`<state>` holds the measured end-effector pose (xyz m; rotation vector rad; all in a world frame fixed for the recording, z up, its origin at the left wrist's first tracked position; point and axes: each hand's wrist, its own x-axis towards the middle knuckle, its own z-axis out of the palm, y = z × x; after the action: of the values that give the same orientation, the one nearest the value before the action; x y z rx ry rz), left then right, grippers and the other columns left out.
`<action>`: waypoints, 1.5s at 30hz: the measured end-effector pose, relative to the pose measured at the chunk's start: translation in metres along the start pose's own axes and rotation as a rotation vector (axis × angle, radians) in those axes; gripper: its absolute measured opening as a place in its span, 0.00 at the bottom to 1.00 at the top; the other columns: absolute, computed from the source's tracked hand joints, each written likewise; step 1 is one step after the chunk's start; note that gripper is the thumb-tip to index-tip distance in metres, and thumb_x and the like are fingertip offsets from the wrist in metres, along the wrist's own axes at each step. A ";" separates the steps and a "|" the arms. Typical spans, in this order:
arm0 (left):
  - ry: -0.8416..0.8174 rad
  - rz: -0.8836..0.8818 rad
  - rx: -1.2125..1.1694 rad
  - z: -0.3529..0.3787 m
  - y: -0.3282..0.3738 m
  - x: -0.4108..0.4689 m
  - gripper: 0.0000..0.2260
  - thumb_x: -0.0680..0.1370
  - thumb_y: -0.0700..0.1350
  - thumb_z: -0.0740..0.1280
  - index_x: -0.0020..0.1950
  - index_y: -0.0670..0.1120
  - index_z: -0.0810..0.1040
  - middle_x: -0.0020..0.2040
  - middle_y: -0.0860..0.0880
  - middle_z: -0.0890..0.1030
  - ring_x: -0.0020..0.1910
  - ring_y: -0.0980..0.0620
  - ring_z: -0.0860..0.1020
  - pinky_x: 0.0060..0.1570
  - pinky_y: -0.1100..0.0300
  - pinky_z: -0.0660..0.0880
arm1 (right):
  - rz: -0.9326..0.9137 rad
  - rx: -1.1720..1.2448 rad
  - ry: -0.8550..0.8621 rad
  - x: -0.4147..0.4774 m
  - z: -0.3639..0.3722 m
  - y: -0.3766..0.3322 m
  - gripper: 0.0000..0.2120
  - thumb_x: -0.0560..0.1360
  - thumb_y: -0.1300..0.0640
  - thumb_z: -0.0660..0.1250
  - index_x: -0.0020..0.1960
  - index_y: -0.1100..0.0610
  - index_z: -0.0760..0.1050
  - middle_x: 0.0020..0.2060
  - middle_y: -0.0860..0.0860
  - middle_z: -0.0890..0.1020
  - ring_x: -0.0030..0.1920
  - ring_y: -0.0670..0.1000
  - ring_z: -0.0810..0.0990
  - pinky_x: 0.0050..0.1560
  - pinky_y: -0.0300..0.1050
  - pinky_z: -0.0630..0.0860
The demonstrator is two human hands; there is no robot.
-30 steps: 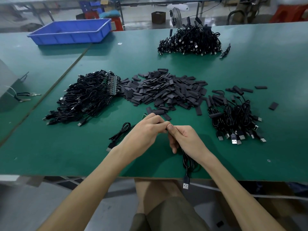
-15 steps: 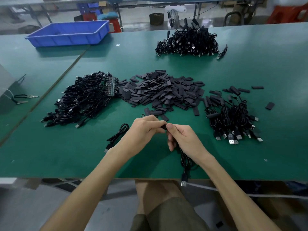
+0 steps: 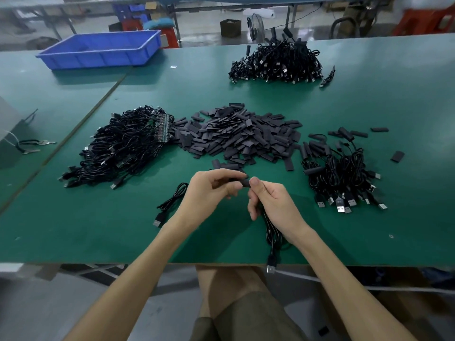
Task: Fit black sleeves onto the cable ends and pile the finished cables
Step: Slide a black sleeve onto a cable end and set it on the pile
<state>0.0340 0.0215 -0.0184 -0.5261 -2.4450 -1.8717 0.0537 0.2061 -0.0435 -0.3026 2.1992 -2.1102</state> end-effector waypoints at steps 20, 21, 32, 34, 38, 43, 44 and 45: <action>-0.083 -0.250 -0.471 -0.012 -0.003 -0.004 0.10 0.75 0.40 0.73 0.56 0.39 0.85 0.48 0.33 0.85 0.43 0.44 0.86 0.47 0.58 0.82 | 0.009 0.041 0.009 0.001 -0.002 -0.003 0.23 0.84 0.45 0.58 0.36 0.58 0.70 0.26 0.53 0.78 0.26 0.50 0.76 0.36 0.41 0.74; -0.084 -0.249 -0.470 -0.012 -0.004 -0.004 0.10 0.75 0.40 0.73 0.56 0.39 0.85 0.47 0.33 0.85 0.43 0.44 0.86 0.47 0.58 0.82 | 0.007 0.039 0.009 0.001 -0.002 -0.003 0.23 0.84 0.46 0.58 0.36 0.58 0.70 0.26 0.53 0.78 0.26 0.50 0.76 0.35 0.41 0.74; 0.291 0.023 0.460 -0.022 -0.007 0.001 0.08 0.80 0.40 0.70 0.56 0.49 0.84 0.50 0.54 0.84 0.49 0.55 0.80 0.52 0.62 0.75 | -0.026 -0.170 0.202 0.002 -0.025 -0.027 0.19 0.86 0.49 0.57 0.47 0.58 0.81 0.26 0.47 0.75 0.28 0.46 0.72 0.41 0.38 0.74; 0.304 -0.048 0.812 -0.034 -0.012 0.003 0.13 0.80 0.44 0.70 0.65 0.49 0.80 0.60 0.50 0.79 0.60 0.49 0.74 0.62 0.56 0.69 | -0.064 -0.237 0.299 0.008 -0.047 -0.041 0.17 0.87 0.52 0.56 0.50 0.58 0.79 0.27 0.47 0.76 0.27 0.44 0.71 0.32 0.35 0.71; 0.229 -0.284 0.870 -0.037 -0.019 0.002 0.10 0.81 0.47 0.69 0.61 0.47 0.81 0.56 0.46 0.79 0.59 0.43 0.74 0.62 0.48 0.67 | -0.141 -0.593 0.494 0.021 -0.095 -0.061 0.14 0.87 0.51 0.57 0.56 0.58 0.78 0.32 0.52 0.79 0.26 0.46 0.71 0.29 0.45 0.72; 0.283 -0.212 0.714 -0.028 -0.017 -0.003 0.05 0.81 0.43 0.68 0.51 0.48 0.84 0.45 0.52 0.77 0.44 0.53 0.76 0.47 0.57 0.72 | -0.010 -0.877 0.522 0.033 -0.133 -0.043 0.14 0.87 0.54 0.57 0.68 0.61 0.71 0.48 0.58 0.82 0.42 0.56 0.78 0.41 0.52 0.74; 0.291 -0.213 0.709 -0.027 -0.016 -0.003 0.05 0.82 0.44 0.67 0.52 0.47 0.83 0.45 0.52 0.77 0.44 0.52 0.76 0.47 0.57 0.72 | 0.034 -0.900 0.526 0.031 -0.135 -0.036 0.16 0.87 0.54 0.58 0.70 0.61 0.70 0.55 0.59 0.80 0.51 0.57 0.78 0.49 0.52 0.75; 0.292 -0.211 0.722 -0.026 -0.014 -0.002 0.07 0.82 0.47 0.66 0.52 0.47 0.83 0.45 0.52 0.77 0.45 0.50 0.77 0.47 0.55 0.72 | 0.060 -0.930 0.532 0.029 -0.137 -0.030 0.18 0.86 0.54 0.59 0.72 0.63 0.69 0.61 0.61 0.78 0.60 0.58 0.75 0.57 0.53 0.74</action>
<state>0.0268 -0.0061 -0.0249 0.0393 -2.7702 -0.8803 0.0018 0.3340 -0.0051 0.3278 3.3083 -1.0547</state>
